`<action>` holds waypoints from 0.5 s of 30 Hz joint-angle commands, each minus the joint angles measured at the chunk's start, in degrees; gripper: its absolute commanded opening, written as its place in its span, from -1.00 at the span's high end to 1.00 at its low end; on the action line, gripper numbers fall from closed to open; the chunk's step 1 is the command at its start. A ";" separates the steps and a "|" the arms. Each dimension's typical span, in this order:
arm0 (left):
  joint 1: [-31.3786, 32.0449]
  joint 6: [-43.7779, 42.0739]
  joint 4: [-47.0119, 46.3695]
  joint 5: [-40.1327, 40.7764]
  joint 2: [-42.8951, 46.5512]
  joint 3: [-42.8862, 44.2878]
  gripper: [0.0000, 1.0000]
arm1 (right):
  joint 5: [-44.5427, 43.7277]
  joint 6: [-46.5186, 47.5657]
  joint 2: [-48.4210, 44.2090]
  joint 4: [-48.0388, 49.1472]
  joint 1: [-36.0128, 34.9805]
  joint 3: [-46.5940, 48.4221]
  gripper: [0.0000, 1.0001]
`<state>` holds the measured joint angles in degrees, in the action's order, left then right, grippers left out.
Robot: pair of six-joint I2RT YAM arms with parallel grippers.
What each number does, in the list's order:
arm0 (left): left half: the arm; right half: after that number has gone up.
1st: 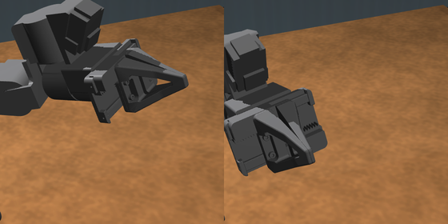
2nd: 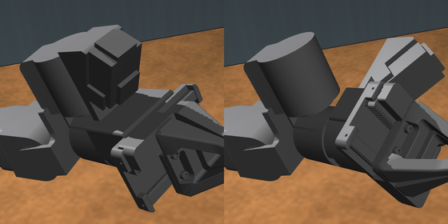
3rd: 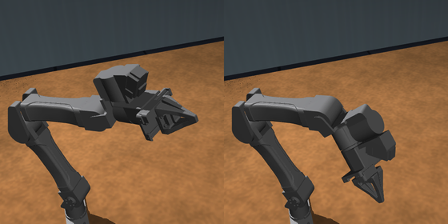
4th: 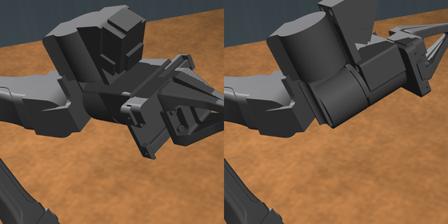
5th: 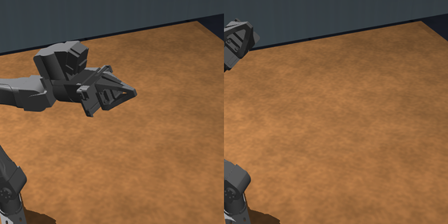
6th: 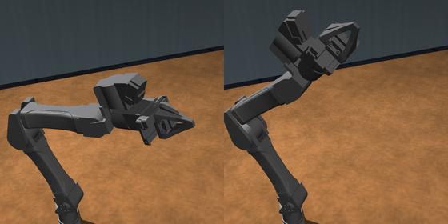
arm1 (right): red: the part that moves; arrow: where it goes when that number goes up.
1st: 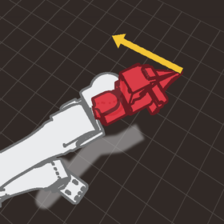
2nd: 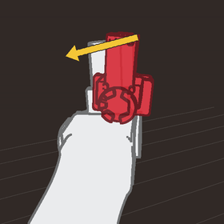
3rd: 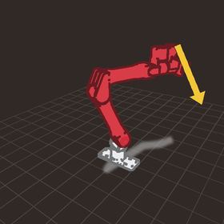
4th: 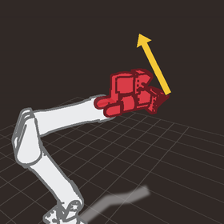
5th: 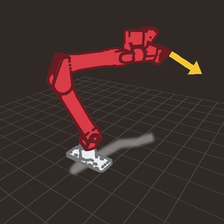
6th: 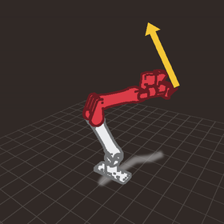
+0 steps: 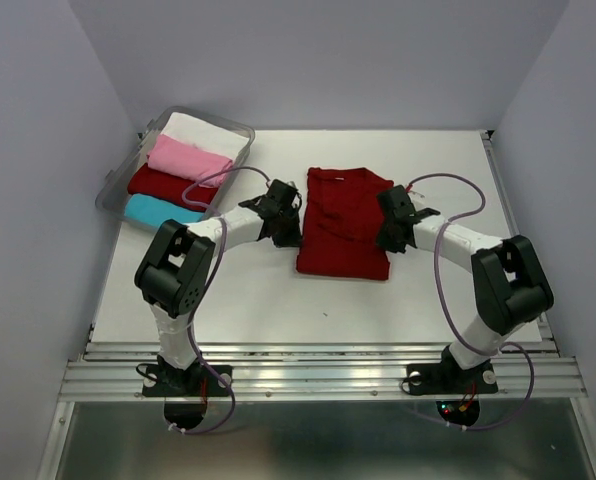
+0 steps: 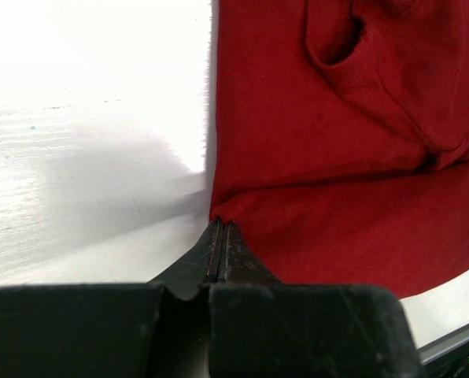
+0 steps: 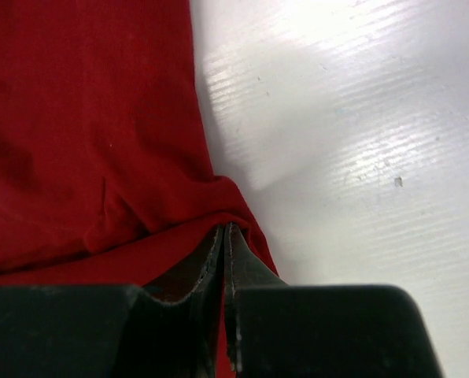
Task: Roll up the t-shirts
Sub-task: Roll the T-shirt to the center of the board.
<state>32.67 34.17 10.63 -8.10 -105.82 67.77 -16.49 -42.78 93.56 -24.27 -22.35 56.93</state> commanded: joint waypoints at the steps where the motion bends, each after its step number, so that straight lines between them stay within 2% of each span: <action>1: -0.41 -2.53 2.11 3.61 1.31 3.16 0.89 | 0.05 1.65 0.92 3.35 0.46 3.10 0.78; 3: -0.32 -2.71 3.07 5.19 2.28 4.12 0.76 | 0.23 1.83 0.31 3.18 0.46 3.37 0.72; 4: -0.41 -2.80 4.21 5.98 3.33 4.48 0.63 | 0.14 1.74 -1.17 3.18 0.46 3.37 0.68; 5: -0.32 -3.06 4.92 7.47 4.12 4.91 0.56 | -0.81 1.48 -2.14 2.92 0.46 3.45 0.39; 6: -0.41 -3.23 5.36 8.96 4.74 5.70 0.42 | -1.26 1.39 -3.11 2.39 0.46 3.45 0.21; 7: -0.41 -3.41 5.88 10.28 5.53 6.14 0.42 | -1.52 1.39 -4.16 2.04 0.46 3.45 0.03; 8: -0.32 -3.50 7.11 11.25 6.93 6.76 0.36 | -1.96 1.30 -6.18 1.69 0.46 3.72 -0.02; 13: -0.15 -3.85 8.79 14.07 11.42 7.82 0.36 | -0.13 2.09 -11.72 -1.04 0.46 4.51 0.00; 15: 0.29 -3.50 8.70 13.29 13.27 6.59 0.51 | 2.24 2.27 -14.10 -1.39 0.46 4.07 0.14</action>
<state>32.56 31.59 17.82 2.76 -98.21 72.90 -16.03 -41.52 83.64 -24.93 -22.13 58.81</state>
